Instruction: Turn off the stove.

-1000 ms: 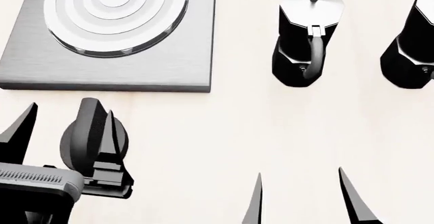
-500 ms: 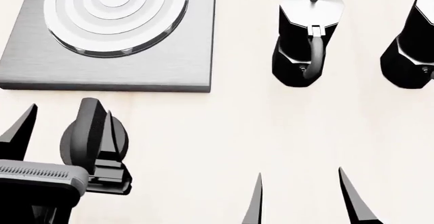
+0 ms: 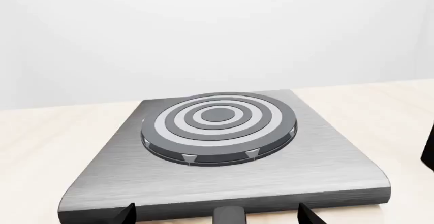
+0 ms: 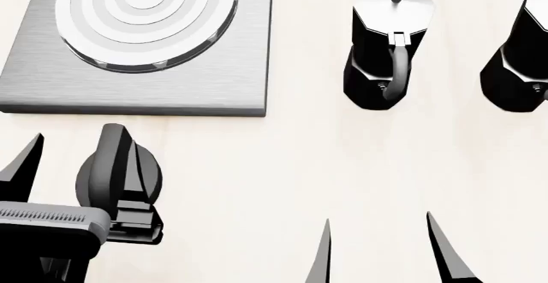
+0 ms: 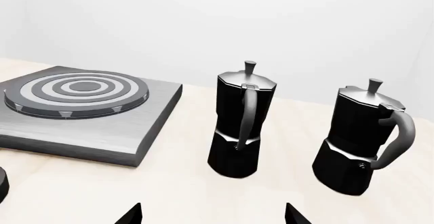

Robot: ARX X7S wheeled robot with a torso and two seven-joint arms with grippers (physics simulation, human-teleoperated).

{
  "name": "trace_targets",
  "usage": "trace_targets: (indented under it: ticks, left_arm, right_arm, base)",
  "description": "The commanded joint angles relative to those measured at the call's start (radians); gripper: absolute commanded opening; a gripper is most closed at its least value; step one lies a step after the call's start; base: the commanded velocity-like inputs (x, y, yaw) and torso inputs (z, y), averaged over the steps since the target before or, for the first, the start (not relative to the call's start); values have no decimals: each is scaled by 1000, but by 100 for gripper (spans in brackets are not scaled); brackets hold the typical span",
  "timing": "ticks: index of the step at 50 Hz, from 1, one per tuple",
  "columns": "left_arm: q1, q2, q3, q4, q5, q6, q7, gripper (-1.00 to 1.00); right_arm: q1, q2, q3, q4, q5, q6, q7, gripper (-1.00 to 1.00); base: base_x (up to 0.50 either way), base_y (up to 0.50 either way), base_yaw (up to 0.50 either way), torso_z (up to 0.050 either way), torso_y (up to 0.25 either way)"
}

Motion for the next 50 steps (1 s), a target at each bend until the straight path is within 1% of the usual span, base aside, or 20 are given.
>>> trace_targets:
  ticks: [1,31,39,50]
  left_arm:
    - [-4,21,-23,-26,12,15,26,100]
    - [-29,29,-6,-126,14,43,24,100]
    - [-12,17,-6,-89,3,28,20,100]
    - [-16,19,-5,-121,5,40,15,100]
  right_arm:
    - [-2,-17,25,4,-15,-11,-22,100]
    - [2,-11,18,10,-10,-13,-16,100]
    - [3,-9,17,11,-8,-14,-15,100]
    - [1,-6,15,9,-8,-15,-11,100]
  base:
    - [0,0,0,0,0]
    - [0,0,0,0,0]
    - [0,0,0,0,0]
    - [0,0,0,0,0]
